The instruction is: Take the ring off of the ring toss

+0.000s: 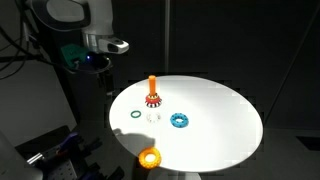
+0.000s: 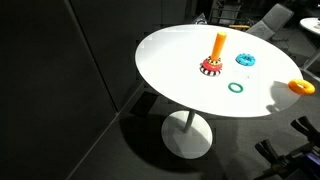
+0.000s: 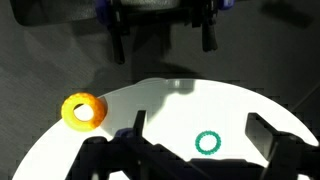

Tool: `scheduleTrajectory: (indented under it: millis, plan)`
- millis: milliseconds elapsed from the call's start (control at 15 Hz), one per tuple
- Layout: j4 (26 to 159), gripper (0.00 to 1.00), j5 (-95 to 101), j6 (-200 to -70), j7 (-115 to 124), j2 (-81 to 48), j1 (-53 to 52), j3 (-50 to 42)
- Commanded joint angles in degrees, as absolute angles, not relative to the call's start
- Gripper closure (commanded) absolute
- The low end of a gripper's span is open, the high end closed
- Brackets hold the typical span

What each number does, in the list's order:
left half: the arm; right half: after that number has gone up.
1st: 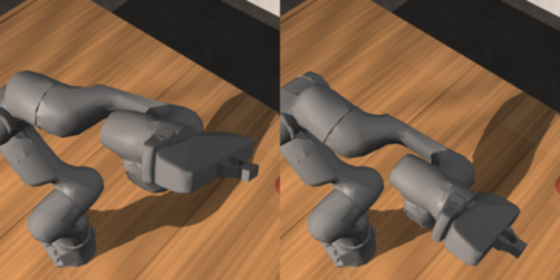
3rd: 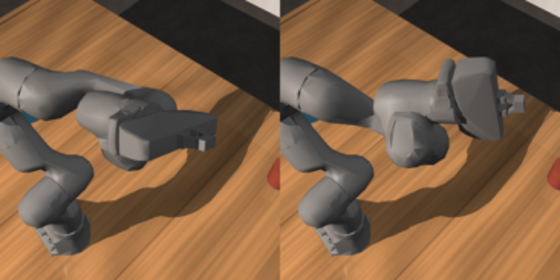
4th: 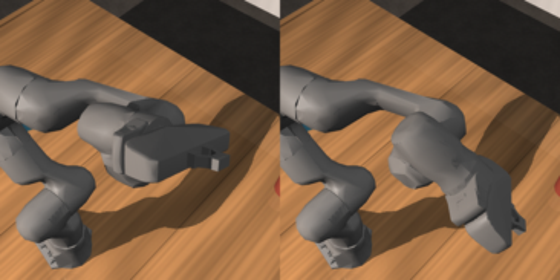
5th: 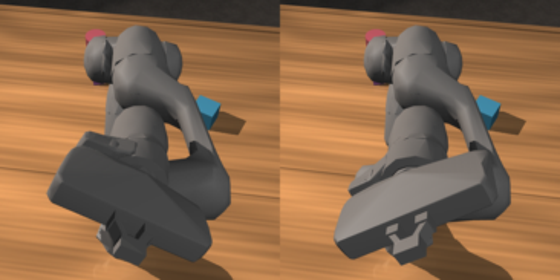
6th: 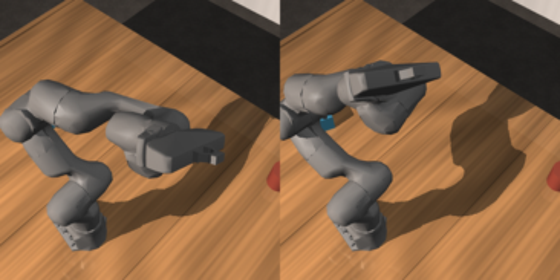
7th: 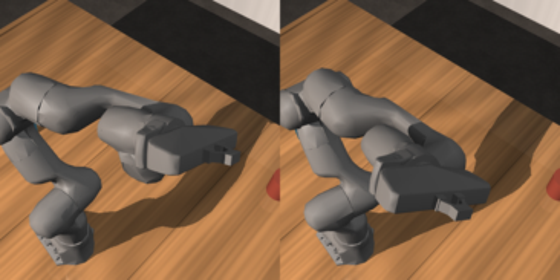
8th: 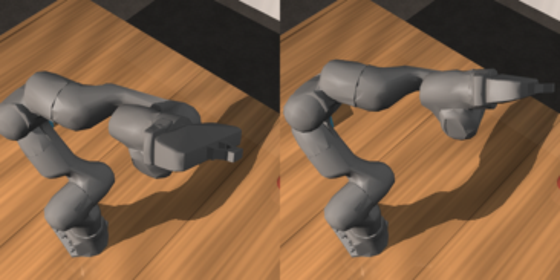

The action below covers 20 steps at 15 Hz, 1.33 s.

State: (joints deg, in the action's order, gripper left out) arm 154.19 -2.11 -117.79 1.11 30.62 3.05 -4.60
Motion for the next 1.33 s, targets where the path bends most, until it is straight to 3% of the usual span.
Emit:
scheduleTrajectory:
  millis: [0, 1000, 1267]
  plan:
    - [150.86, 0.0, -3.16, -123.0, 1.09, 24.25, 2.95, -4.19]
    - [136.49, 0.0, -6.83, -142.92, 1.21, 0.75, 1.64, -2.89]
    - [137.17, 0.0, -6.05, -144.43, 1.31, 0.25, 1.92, -2.73]
